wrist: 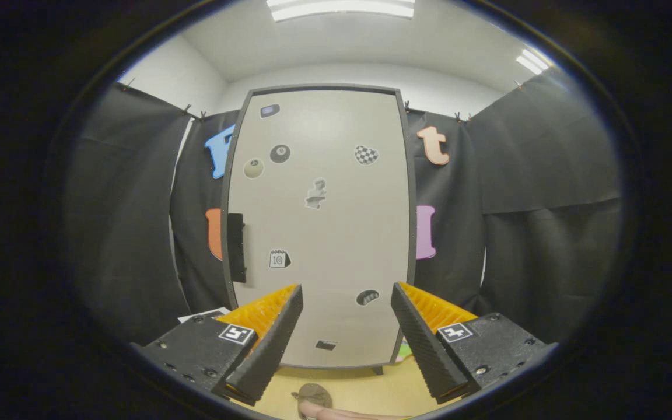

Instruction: Open the shoe cabinet door, grab the shoes and put them into the shoe cabinet, then close the shoe cabinet door.

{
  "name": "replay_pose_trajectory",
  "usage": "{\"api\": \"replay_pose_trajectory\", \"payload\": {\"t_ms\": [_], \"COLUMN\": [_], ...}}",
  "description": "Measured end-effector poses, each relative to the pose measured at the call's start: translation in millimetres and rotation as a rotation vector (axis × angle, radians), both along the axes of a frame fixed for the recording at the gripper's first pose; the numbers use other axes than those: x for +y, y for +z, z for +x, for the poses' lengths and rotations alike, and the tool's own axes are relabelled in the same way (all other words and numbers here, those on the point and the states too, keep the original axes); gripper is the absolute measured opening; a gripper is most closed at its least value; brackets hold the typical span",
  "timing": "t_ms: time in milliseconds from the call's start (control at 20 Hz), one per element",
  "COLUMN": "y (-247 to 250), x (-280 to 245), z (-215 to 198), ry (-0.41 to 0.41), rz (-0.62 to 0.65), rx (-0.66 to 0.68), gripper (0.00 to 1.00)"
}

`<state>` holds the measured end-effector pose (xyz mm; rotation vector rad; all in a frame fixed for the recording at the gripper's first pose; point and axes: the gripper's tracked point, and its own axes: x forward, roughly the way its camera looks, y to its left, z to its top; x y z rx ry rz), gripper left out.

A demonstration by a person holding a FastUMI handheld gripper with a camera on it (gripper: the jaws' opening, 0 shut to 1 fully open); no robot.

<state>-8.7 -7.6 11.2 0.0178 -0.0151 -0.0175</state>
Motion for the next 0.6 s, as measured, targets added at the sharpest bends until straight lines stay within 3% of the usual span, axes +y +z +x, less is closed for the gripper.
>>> {"api": "replay_pose_trajectory", "payload": {"t_ms": [600], "y": [3.3], "x": [-3.8], "z": [0.0], "ry": [-0.010], "rz": [0.006], "rx": [-0.003], "gripper": [0.99]}}
